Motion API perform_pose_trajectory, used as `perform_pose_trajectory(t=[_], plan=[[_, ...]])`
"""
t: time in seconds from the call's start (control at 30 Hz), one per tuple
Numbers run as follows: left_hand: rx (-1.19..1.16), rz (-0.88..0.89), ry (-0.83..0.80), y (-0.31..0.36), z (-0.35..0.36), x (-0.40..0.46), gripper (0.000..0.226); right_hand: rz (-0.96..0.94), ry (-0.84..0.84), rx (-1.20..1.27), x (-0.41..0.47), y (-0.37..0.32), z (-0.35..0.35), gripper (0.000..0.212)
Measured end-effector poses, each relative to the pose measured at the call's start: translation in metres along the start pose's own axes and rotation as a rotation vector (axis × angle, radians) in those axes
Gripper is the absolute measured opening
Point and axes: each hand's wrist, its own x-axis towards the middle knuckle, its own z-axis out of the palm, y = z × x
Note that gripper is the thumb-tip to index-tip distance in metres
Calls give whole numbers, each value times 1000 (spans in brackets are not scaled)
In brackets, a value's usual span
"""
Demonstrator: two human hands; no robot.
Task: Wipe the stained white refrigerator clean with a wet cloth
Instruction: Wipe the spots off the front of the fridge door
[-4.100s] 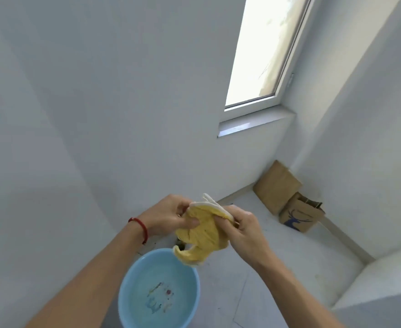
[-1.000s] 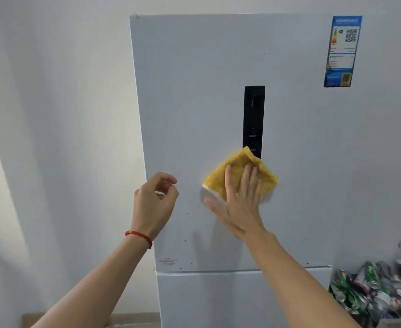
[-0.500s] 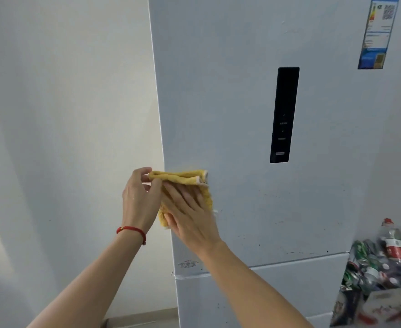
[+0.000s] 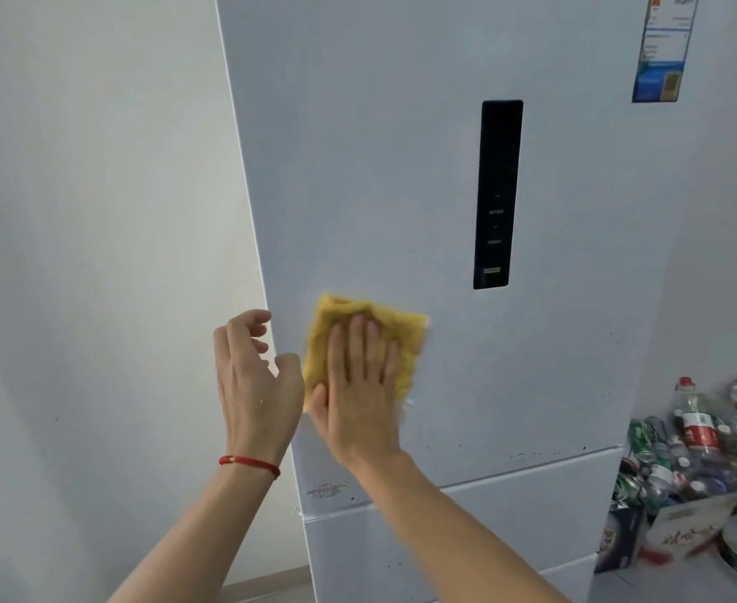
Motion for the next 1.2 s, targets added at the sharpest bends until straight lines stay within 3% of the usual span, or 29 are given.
perform_pose_trajectory(t=[0.13,0.23,0.4,0.57,0.6,0.67,0.73,0.8,0.83,0.9,0.97,1.03,1.1,1.2], plan=[[67,124,67,3,11,-5,49,-516,-166,-53,-10,29,-8,73],[111,191,48,10,24,-15,47,-485,-115,-119,-5,105,-29,80],[17,99,-39,34,49,-40,45,228,-24,-99,-20,236,-69,79],[37,165,-142,58,78,-60,54,983,75,226,21,244,-87,82],[35,158,-140,63,83,-62,56,968,56,197,26,231,-88,82],[30,147,-144,72,94,-66,56,616,-44,109,12,209,-87,78],[37,173,-162,82,106,-70,55,193,-148,-4,-4,230,-95,80],[48,190,-165,84,112,-70,56,23,-138,-16,2,278,-106,83],[48,187,-158,84,114,-71,58,58,-95,-12,8,300,-111,83],[31,155,-125,82,112,-75,62,355,6,65,19,340,-120,86],[42,118,-84,76,105,-78,66,702,6,254,21,360,-123,89],[69,98,-60,66,97,-79,67,910,-15,335,8,354,-114,88],[79,74,-36,59,93,-78,64,907,-7,284,-14,329,-96,84],[77,77,-45,60,101,-81,63,640,-68,155,-46,259,-68,76]])
